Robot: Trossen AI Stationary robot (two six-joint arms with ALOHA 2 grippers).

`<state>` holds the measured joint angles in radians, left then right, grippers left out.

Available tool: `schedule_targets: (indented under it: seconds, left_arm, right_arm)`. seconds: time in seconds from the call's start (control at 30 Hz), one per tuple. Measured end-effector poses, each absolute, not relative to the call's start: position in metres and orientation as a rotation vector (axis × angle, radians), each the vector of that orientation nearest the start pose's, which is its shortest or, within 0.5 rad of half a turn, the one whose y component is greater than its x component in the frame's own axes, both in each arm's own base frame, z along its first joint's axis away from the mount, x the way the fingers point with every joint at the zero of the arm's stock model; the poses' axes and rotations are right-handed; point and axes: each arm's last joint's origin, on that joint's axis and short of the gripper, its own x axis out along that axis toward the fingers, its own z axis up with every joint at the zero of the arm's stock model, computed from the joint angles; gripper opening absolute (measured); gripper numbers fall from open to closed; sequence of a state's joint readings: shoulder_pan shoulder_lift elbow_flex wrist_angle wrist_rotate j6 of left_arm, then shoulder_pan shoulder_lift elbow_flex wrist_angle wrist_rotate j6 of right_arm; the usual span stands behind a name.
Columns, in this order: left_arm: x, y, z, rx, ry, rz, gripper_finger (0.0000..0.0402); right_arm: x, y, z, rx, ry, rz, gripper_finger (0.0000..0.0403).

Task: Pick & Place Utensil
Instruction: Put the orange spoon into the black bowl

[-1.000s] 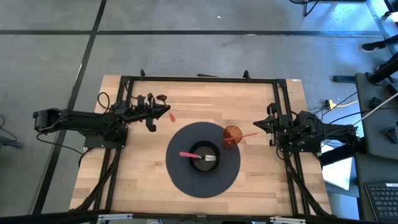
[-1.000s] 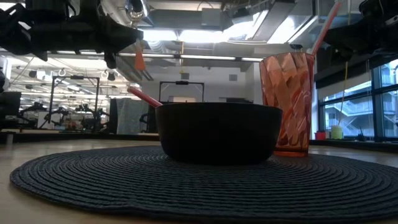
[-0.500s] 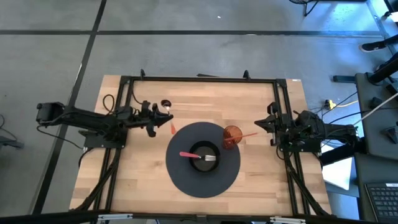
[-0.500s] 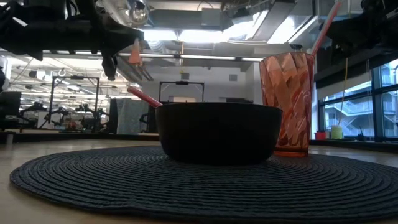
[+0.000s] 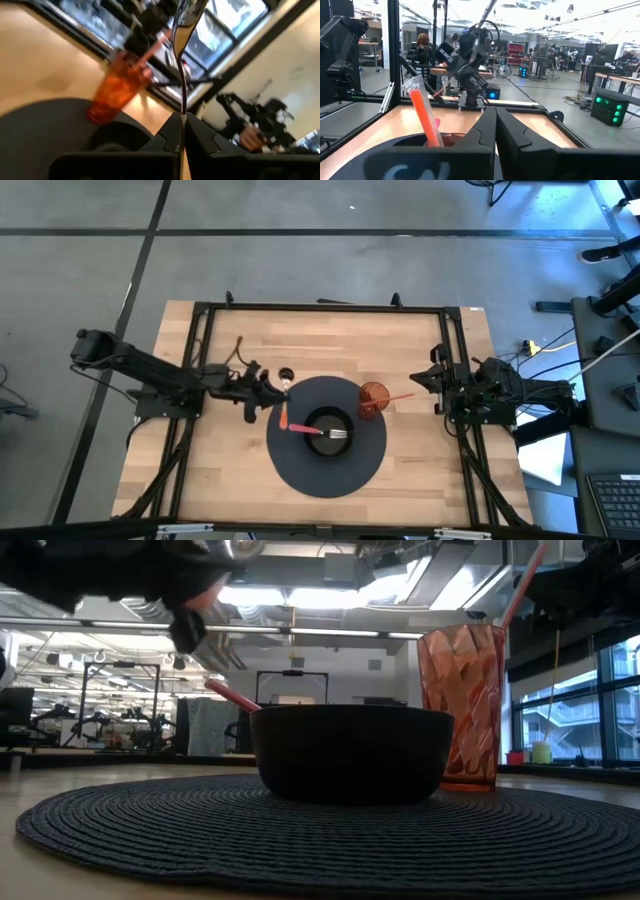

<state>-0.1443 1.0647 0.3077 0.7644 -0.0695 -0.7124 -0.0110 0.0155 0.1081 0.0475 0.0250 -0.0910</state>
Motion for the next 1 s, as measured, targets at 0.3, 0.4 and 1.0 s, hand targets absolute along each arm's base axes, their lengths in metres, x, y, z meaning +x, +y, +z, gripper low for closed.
schedule_targets:
  seconds: [0.3,0.4,1.0]
  left_arm:
    - [0.256,-0.043,0.24,-0.779,0.133,-0.069,0.0003]
    - [0.27,-0.052,0.244,-0.796,0.176,-0.058,0.0003]
    - [0.332,-0.128,0.233,-1.214,0.497,-0.125,0.0003]
  right_arm:
    - [0.089,-0.002,0.21,-0.1,-0.205,-0.046,0.0005]
    - [0.089,-0.002,0.21,-0.115,-0.21,-0.048,0.0005]
    - [0.09,-0.001,0.205,-0.117,-0.156,-0.025,0.0005]
